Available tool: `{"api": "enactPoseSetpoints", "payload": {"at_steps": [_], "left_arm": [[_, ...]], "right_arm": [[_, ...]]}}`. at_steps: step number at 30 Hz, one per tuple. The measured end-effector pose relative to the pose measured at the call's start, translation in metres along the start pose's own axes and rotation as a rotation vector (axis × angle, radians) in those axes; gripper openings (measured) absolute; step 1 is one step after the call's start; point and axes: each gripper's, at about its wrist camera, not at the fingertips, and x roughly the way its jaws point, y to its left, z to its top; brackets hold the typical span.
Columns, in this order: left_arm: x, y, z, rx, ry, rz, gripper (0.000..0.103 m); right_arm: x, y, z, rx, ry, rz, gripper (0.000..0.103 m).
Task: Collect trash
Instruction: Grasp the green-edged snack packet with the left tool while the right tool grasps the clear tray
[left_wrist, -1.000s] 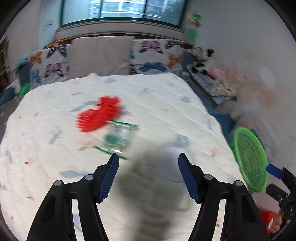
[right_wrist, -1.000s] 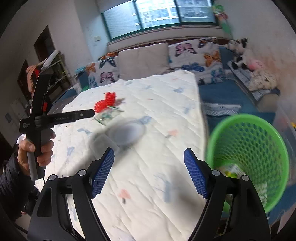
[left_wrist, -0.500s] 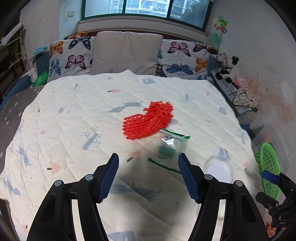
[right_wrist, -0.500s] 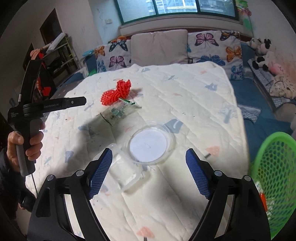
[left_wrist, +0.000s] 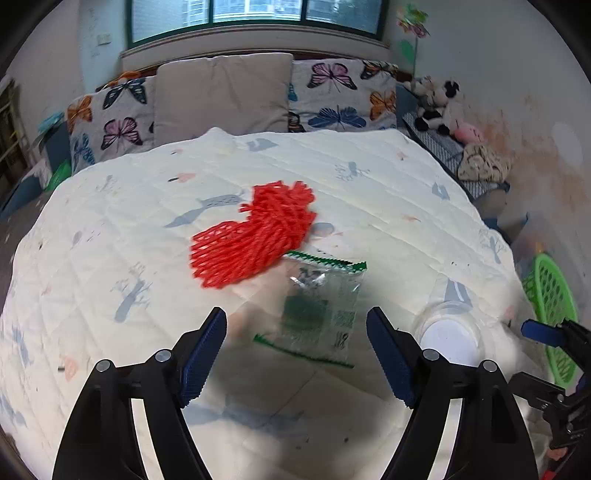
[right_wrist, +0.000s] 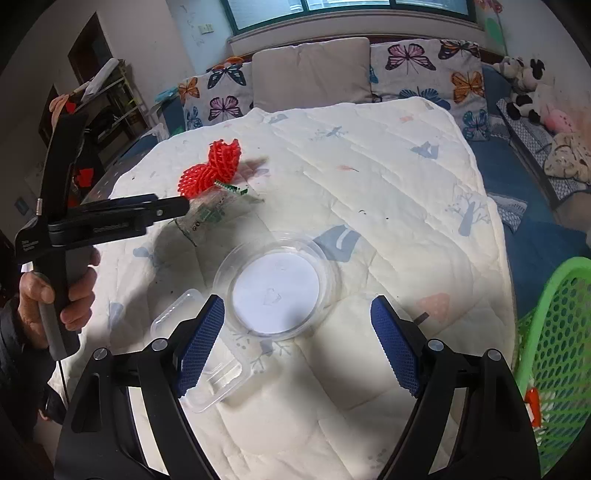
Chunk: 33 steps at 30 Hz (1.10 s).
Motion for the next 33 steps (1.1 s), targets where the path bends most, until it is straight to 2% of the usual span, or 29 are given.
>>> {"api": "enactPoseSetpoints", "payload": {"at_steps": [5,8,11,16,17,20,25,33], "left_arm": [[0.018,-0.008,0.003,0.035,0.025,0.006,0.078],[0.028,-0.004,0.003,0.017,0.044,0.008,0.076],[0.035,0.000,0.001,-0.009,0.060,-0.010,0.065],[0.036,-0.001,-0.004,0.009,0.070,-0.035,0.043],[0.035,0.000,-0.005,0.006,0.068,-0.035,0.041],[0.028,0.002,-0.007,0.012,0.054,-0.027,0.039],[0.009,0.007,-0.012,0.010,0.021,-0.030,0.037],[-0.018,0.018,-0.021,-0.015,-0.014,-0.031,0.037]], "right_arm": [[0.007,-0.003,0.000,0.004,0.011,0.009,0.081],[0.010,-0.004,0.000,0.005,0.019,0.014,0.081],[0.013,-0.005,0.001,0.002,0.022,0.020,0.081],[0.018,-0.003,0.003,0.000,0.025,0.033,0.081],[0.019,-0.002,0.004,-0.001,0.026,0.035,0.082],[0.024,0.003,0.005,-0.011,0.034,0.039,0.086],[0.029,0.013,0.006,-0.029,0.036,0.037,0.087],[0.009,0.035,-0.010,-0.095,0.025,0.091,0.087]]}}
